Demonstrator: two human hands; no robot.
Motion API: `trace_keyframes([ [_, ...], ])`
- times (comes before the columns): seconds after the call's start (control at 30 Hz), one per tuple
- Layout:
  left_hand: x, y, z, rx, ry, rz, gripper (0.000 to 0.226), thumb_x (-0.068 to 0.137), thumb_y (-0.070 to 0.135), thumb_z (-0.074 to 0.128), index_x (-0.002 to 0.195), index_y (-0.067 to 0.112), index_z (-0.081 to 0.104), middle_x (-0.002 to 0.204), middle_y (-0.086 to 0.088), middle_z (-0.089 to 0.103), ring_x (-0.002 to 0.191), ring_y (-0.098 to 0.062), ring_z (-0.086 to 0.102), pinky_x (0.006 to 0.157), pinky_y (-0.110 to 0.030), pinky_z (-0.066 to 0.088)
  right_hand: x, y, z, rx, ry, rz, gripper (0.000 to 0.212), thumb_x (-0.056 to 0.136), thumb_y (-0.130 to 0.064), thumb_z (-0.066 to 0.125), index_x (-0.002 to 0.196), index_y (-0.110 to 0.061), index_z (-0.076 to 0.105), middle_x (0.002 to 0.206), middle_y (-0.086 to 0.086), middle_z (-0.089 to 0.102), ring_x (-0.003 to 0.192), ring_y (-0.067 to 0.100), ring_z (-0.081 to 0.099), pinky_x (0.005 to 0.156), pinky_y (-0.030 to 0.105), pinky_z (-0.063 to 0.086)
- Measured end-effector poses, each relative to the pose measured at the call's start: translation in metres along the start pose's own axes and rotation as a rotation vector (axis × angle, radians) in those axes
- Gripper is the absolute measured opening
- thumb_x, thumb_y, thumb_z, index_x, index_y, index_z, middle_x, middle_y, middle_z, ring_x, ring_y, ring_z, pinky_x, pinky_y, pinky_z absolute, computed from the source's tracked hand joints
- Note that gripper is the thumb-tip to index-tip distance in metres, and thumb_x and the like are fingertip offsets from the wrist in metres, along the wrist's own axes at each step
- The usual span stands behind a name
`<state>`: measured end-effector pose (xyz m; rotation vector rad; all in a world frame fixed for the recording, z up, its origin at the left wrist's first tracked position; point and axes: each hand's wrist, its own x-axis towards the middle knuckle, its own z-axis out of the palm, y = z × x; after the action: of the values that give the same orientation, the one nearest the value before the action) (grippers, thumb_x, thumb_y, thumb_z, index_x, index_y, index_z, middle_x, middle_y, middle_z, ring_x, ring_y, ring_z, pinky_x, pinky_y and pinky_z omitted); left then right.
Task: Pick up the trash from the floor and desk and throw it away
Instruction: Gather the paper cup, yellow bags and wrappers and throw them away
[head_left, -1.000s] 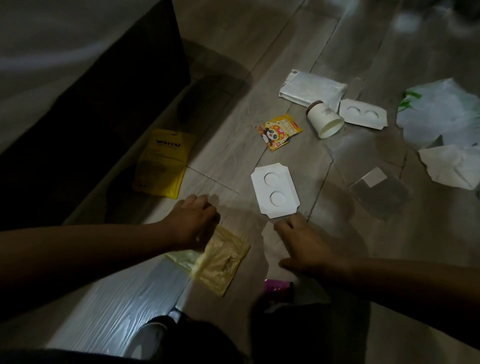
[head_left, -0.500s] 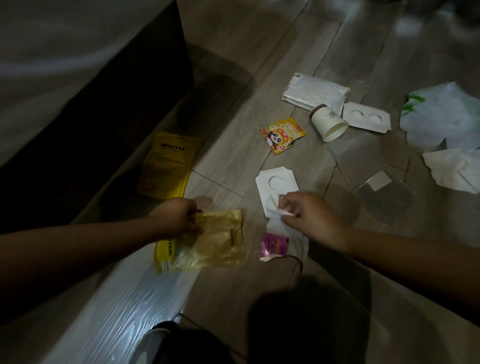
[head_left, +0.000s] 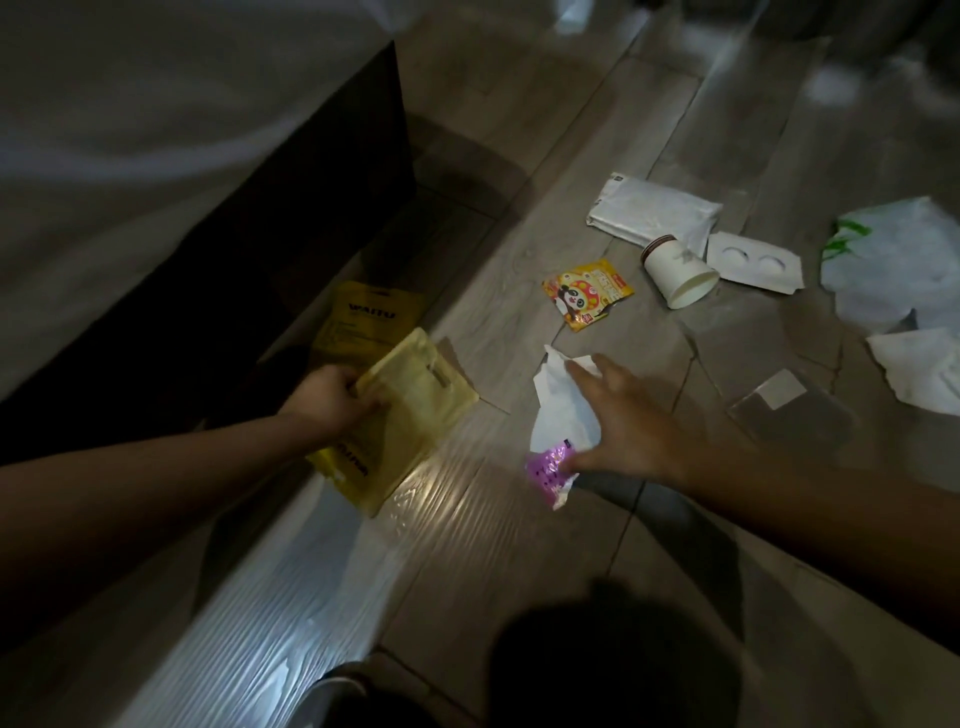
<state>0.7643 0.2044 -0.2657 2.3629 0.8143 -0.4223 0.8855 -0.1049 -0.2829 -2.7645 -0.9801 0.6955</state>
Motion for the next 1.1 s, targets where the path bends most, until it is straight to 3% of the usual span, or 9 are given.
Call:
trace_keyframes([
  [0.1,0.004,-0.004,0.004,-0.065,-0.021,-0.064,0.026,0.088,0.038,0.062,0.103,0.017,0.060,0.084,0.002,0.061,0.073,-0.013,0.058,0.052,-0.024,0.041,0.011,-0.004,0.015,-0.056,0.003,0.038,0.130,0.055,-0.071,0.074,0.149,-0.032,-0.007,0.156,0.006,-0.002,0.142,0.033,0.008,0.112,0.045,0.025],
  [0.2,0.010,-0.009,0.007,-0.025,-0.012,-0.101,0.045,0.089,0.040,0.061,0.125,0.015,0.053,0.118,-0.010,0.060,0.101,-0.026,0.060,0.072,-0.031,0.048,0.019,-0.005,0.026,-0.012,-0.012,0.105,0.132,0.052,-0.073,0.074,0.148,-0.036,-0.009,0.156,0.005,-0.008,0.141,0.035,0.009,0.110,0.046,0.029],
  [0.33,0.025,-0.012,0.003,0.097,0.004,-0.134,0.059,0.087,0.046,0.061,0.136,0.017,0.046,0.156,-0.016,0.006,0.142,-0.035,0.018,0.112,-0.038,0.031,0.025,-0.003,0.033,-0.018,0.007,0.154,0.125,0.057,-0.071,0.072,0.149,-0.036,-0.005,0.157,0.006,-0.006,0.143,0.033,0.009,0.110,0.044,0.029],
  [0.4,0.030,-0.009,0.004,0.026,-0.041,-0.142,0.058,0.088,0.041,0.062,0.136,0.013,0.046,0.155,-0.016,0.014,0.140,-0.033,0.025,0.108,-0.035,0.033,0.027,0.001,0.031,-0.022,0.009,0.160,0.118,0.060,-0.072,0.069,0.150,-0.035,0.003,0.158,0.006,-0.001,0.143,0.032,0.012,0.111,0.043,0.028],
  [0.47,0.034,-0.004,0.009,-0.031,-0.093,-0.116,0.049,0.089,0.037,0.063,0.128,0.011,0.052,0.135,-0.014,0.047,0.120,-0.029,0.050,0.091,-0.032,0.045,0.028,0.008,0.027,0.004,0.013,0.175,0.112,0.062,-0.072,0.069,0.150,-0.033,0.011,0.158,0.005,0.003,0.143,0.030,0.015,0.112,0.042,0.028],
  [0.57,0.031,0.006,0.023,0.069,-0.061,0.040,0.018,0.086,0.037,0.065,0.086,0.020,0.058,0.093,-0.002,0.059,0.096,-0.025,0.060,0.060,-0.025,0.041,0.020,0.022,0.022,0.043,0.033,0.204,0.108,0.065,-0.068,0.070,0.150,-0.030,0.016,0.159,0.007,0.008,0.143,0.029,0.017,0.114,0.041,0.027],
  [0.73,0.032,0.033,0.047,0.287,-0.043,0.239,0.032,0.083,0.048,0.063,0.100,0.021,0.064,0.141,-0.011,0.037,0.123,-0.033,0.040,0.101,-0.035,0.036,-0.006,0.048,0.016,0.048,-0.002,0.259,0.102,0.067,-0.067,0.070,0.149,-0.029,0.021,0.160,0.006,0.001,0.144,0.030,0.016,0.115,0.039,0.022],
  [0.97,0.038,0.084,0.074,0.298,-0.074,0.434,0.035,0.083,0.045,0.064,0.106,0.019,0.063,0.136,-0.009,0.041,0.126,-0.029,0.038,0.103,-0.038,0.036,-0.048,0.064,0.016,-0.008,0.046,0.287,0.098,0.063,-0.069,0.069,0.143,-0.029,0.032,0.156,0.005,0.016,0.141,0.027,0.020,0.114,0.038,0.020],
  [1.1,0.040,0.111,0.081,0.306,-0.070,0.493,0.031,0.084,0.042,0.065,0.100,0.015,0.064,0.117,-0.010,0.052,0.112,-0.028,0.048,0.094,-0.035,0.041,-0.070,0.074,0.020,0.081,0.064,0.294,0.092,0.064,-0.067,0.071,0.141,-0.030,0.038,0.157,0.004,0.015,0.144,0.025,0.014,0.115,0.037,0.019],
])
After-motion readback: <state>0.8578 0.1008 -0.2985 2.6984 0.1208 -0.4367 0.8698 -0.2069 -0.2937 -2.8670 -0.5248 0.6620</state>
